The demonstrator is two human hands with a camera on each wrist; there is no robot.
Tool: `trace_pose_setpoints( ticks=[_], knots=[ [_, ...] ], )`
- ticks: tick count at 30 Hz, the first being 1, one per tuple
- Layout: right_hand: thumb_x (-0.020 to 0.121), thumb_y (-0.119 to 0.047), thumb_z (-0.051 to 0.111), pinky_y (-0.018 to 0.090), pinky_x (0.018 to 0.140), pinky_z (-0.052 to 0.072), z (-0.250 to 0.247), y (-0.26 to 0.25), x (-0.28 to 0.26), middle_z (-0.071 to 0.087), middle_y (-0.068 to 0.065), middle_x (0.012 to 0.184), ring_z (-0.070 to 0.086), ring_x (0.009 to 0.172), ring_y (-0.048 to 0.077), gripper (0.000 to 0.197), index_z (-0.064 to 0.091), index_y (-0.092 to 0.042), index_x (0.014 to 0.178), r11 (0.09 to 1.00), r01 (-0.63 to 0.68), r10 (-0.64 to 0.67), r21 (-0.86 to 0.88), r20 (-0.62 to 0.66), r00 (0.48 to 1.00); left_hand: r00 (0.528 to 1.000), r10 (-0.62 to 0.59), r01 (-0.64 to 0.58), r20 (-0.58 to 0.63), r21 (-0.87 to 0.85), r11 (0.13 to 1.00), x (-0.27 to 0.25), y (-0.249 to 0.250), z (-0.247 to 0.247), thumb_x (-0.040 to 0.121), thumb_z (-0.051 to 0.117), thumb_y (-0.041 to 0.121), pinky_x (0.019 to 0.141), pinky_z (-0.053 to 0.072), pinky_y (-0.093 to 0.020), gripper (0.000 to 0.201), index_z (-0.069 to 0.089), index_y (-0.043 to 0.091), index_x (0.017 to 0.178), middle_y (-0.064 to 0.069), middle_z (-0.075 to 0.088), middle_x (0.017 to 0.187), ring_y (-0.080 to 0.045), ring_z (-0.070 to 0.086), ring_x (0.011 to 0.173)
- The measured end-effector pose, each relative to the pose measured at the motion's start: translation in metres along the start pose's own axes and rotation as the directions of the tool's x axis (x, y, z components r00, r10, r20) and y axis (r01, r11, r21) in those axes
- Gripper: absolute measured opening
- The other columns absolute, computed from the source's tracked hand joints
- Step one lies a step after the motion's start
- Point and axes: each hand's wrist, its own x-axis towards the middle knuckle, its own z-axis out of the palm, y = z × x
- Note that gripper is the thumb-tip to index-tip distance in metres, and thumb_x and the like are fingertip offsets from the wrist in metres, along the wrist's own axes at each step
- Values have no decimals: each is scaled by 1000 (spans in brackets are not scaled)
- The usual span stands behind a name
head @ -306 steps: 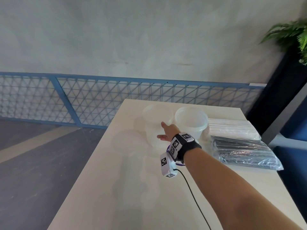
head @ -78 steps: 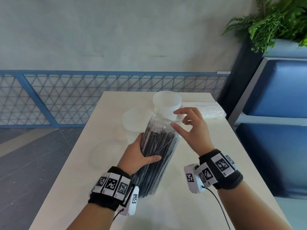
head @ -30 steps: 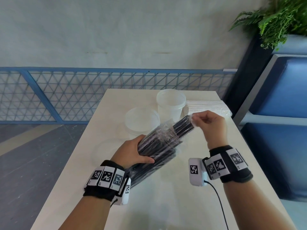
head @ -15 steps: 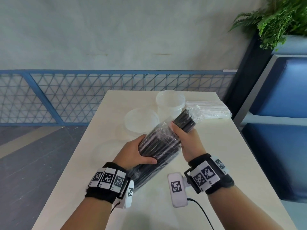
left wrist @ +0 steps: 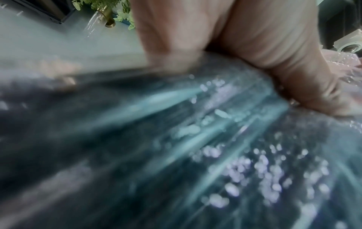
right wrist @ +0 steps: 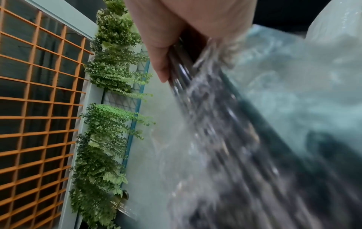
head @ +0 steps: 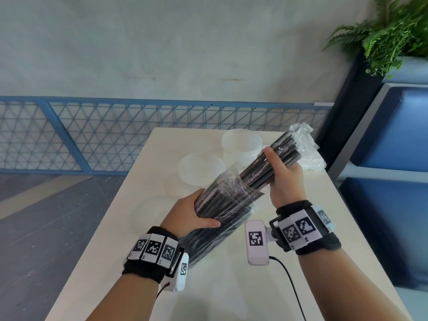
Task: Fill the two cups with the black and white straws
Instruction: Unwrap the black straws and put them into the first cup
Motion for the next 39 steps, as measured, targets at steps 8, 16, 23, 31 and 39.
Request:
trace_pose_setpoints(
  ticks=[8, 16, 23, 31, 39],
  knots=[
    [70, -28, 71, 31, 86, 54, 7, -11, 3, 69, 7, 93, 67, 90, 18, 37, 63, -4, 97, 1000, 12, -12, 3, 239, 971, 997, -13, 10, -70, -38, 999, -3, -7, -5, 57, 86, 33, 78, 43, -3, 58, 53, 43, 104, 20, 68, 95, 14, 61, 90],
    [71, -6, 75, 39, 75, 55, 31, 9, -8, 64, 17, 89, 67, 84, 29, 44, 55, 8, 107, 998, -67, 67, -8, 187, 980, 992, -22, 12, -122, -82, 997, -7, -6, -4, 56, 87, 28, 70, 40, 4, 58, 50, 49, 97, 32, 65, 84, 23, 57, 82],
    [83, -10, 65, 42, 81, 54, 65, -39, 18, 60, 4, 75, 60, 79, 25, 7, 60, -5, 82, 998, 61, -58, -13, 151, 987, 960, -48, 25, -275, -89, 996, -23, -21, -26, 56, 86, 25, 67, 41, 3, 50, 55, 42, 91, 38, 64, 78, 21, 58, 80],
    [79, -12, 68, 32, 73, 56, 104, -57, 41, 60, 8, 83, 61, 78, 21, 19, 57, -3, 92, 974, 202, -207, 100, 40, 977, 830, -167, 30, -532, -257, 966, -41, -40, -61, 60, 85, 12, 76, 48, -19, 42, 59, 33, 86, 15, 66, 84, 4, 63, 79],
    [80, -23, 70, 27, 71, 53, 110, 43, 26, 64, 1, 89, 61, 79, 15, 34, 58, -5, 106, 910, 167, -119, -378, 147, 982, 671, -269, -30, -691, -387, 921, -33, -38, -64, 63, 83, 12, 83, 46, -28, 51, 57, 20, 107, 7, 64, 92, -13, 61, 88]
  ],
)
